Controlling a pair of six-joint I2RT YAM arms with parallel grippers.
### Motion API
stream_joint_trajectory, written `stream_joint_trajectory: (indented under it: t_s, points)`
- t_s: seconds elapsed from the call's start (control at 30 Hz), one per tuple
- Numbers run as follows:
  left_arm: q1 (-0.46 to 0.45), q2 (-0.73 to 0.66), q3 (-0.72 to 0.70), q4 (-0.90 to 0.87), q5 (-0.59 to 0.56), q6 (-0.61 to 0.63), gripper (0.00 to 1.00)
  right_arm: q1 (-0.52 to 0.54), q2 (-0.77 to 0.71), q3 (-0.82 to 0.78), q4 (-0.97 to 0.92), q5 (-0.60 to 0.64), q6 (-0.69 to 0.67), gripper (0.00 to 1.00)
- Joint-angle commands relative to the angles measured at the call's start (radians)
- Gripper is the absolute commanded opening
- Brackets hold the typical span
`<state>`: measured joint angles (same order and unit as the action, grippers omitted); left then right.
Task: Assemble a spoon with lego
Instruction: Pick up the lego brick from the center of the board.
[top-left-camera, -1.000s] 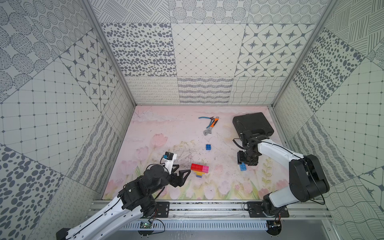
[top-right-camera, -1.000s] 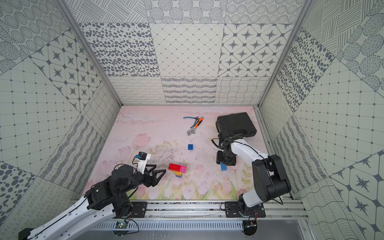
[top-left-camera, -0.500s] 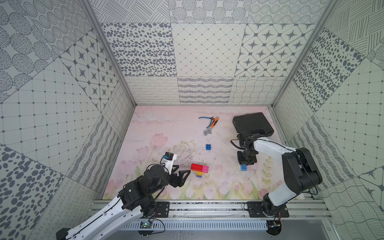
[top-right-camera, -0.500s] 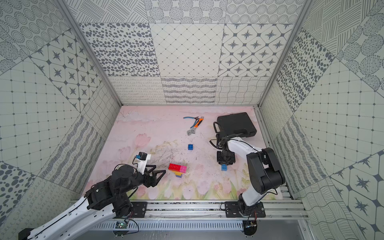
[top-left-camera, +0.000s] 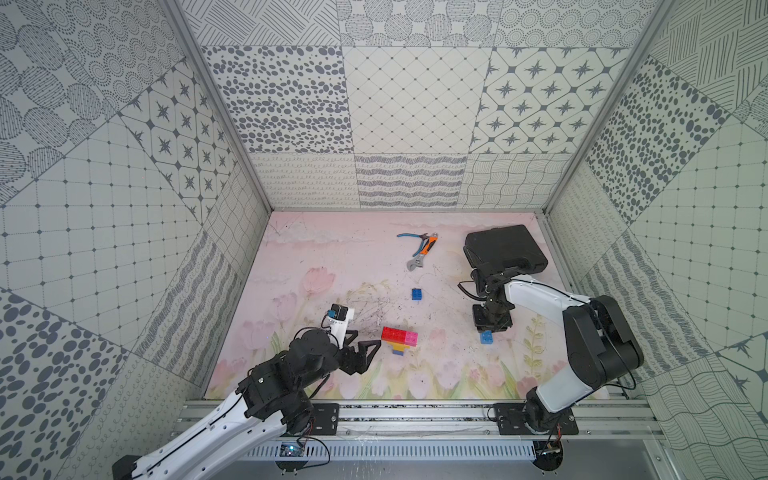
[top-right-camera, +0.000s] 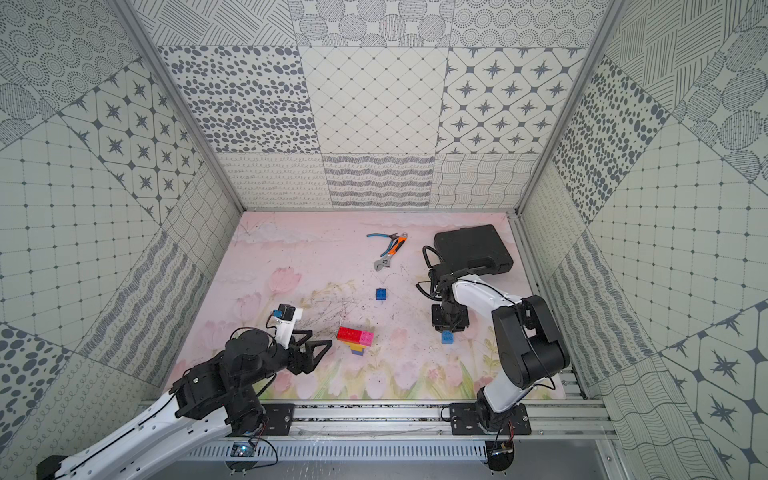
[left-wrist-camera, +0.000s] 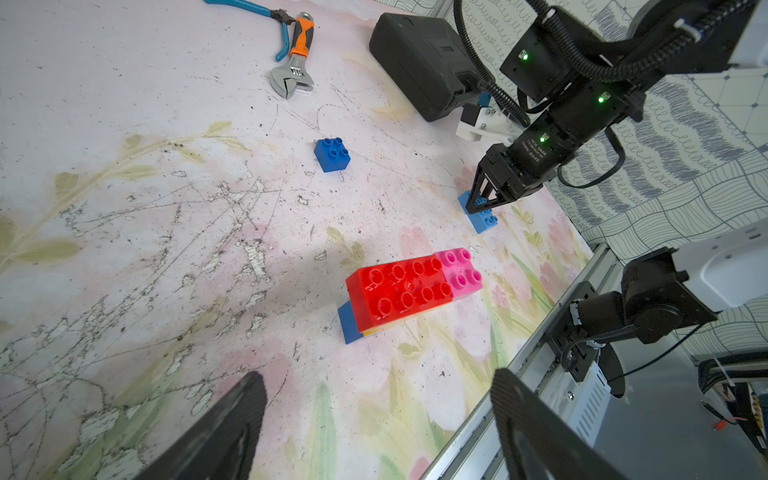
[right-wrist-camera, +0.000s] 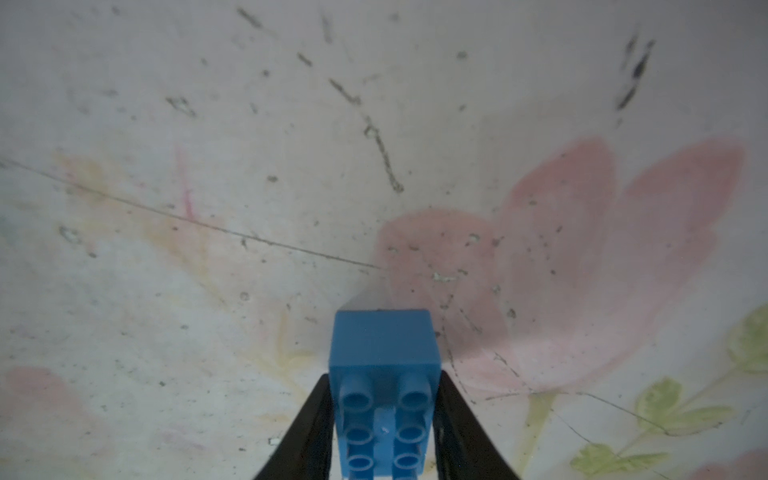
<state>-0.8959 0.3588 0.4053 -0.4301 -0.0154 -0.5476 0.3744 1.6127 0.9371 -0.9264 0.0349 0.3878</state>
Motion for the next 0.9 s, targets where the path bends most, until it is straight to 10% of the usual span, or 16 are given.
stream_joint_trajectory:
  t_s: [0.0, 0.13, 0.5, 0.87]
  points:
    - [-0.013, 0.003, 0.004, 0.01, -0.021, 0.004, 0.87, 0.009, -0.002, 0.003, -0.012, -0.001, 0.006, 0.44]
    - [-0.013, 0.003, 0.001, 0.011, -0.021, 0.004, 0.87, 0.016, -0.008, 0.0, -0.014, 0.002, 0.01, 0.47]
    - [-0.013, 0.005, 0.001, 0.02, -0.021, 0.003, 0.87, 0.031, -0.016, 0.006, -0.019, 0.008, 0.013, 0.15]
    - [-0.012, 0.173, 0.034, 0.103, -0.059, -0.042, 0.86, 0.205, -0.106, 0.334, -0.171, -0.021, -0.138, 0.12]
